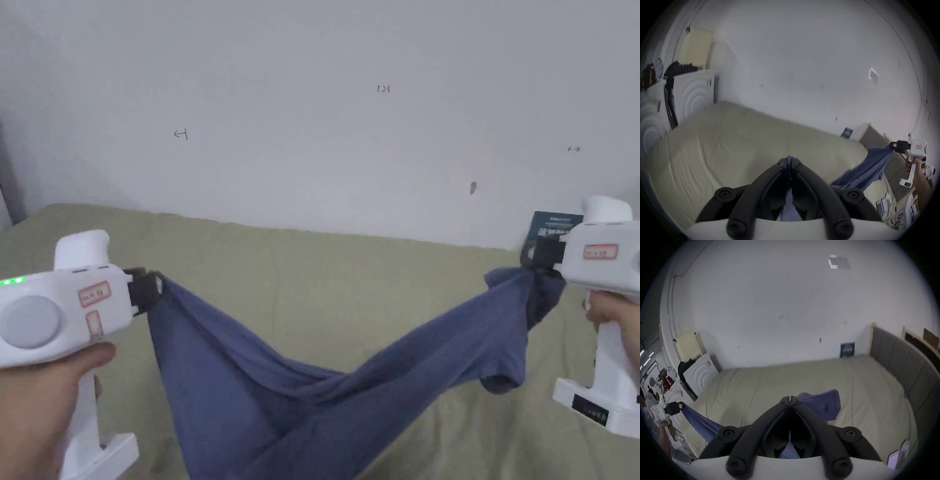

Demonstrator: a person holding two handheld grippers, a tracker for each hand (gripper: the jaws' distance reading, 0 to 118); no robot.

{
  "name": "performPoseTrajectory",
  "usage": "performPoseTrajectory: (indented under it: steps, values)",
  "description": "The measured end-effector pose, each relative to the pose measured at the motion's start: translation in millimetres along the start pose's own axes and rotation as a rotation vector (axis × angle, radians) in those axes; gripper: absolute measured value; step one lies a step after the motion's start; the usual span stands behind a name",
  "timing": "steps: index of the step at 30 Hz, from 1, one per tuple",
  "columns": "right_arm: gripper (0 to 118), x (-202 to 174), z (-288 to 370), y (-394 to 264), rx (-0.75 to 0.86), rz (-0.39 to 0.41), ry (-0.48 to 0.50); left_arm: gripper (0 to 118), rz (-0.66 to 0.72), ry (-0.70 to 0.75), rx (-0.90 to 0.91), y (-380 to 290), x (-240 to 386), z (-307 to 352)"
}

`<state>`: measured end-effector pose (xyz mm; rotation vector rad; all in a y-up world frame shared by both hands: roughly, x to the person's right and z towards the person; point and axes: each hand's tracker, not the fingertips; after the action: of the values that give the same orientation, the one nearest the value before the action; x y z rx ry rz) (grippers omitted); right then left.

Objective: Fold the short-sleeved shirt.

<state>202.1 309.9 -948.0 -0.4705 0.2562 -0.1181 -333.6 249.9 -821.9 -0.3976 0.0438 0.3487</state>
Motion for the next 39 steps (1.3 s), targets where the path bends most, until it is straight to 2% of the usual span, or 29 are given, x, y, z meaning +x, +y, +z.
performPoseTrajectory:
  steps: [3,7,10,14,17,20,22,27,30,34,36,37,39]
  values:
    - [0,-1,22,50,0.093,0.024,-0.018,5,-0.009,-0.006,0.099,58,15,13]
    - [0,-2,40,115,0.175,-0.028,-0.001,5,-0.020,0.003,0.200,137,35,19]
    - [0,-5,40,148,0.219,0.002,-0.043,5,-0.026,0.004,0.233,173,47,13]
    - [0,-3,32,165,0.238,-0.012,-0.050,5,-0.035,0.025,0.243,193,52,-5]
    - [0,4,14,155,0.222,-0.026,-0.052,5,0.022,0.004,0.228,182,43,-23]
    - [0,13,-8,124,0.189,-0.038,-0.056,5,0.039,0.012,0.182,148,30,-46]
    - [0,19,-26,92,0.184,-0.046,-0.094,5,0.050,0.030,0.143,114,19,-62]
    - [0,34,-40,27,0.188,-0.121,-0.082,5,0.117,0.021,0.115,38,-3,-74]
    - [0,42,-20,-8,0.179,-0.162,-0.068,5,0.128,0.006,0.108,6,-11,-51]
    - [0,52,33,-75,0.137,-0.163,-0.054,5,0.075,-0.010,0.072,-41,-23,3]
    - [0,56,58,-118,0.113,-0.160,-0.057,5,0.048,0.007,0.019,-68,-34,30]
    - [0,57,73,-144,0.062,-0.124,-0.063,5,0.053,-0.003,-0.026,-86,-45,44]
    - [0,60,95,-195,0.001,-0.139,-0.091,5,0.093,0.013,-0.130,-124,-63,64]
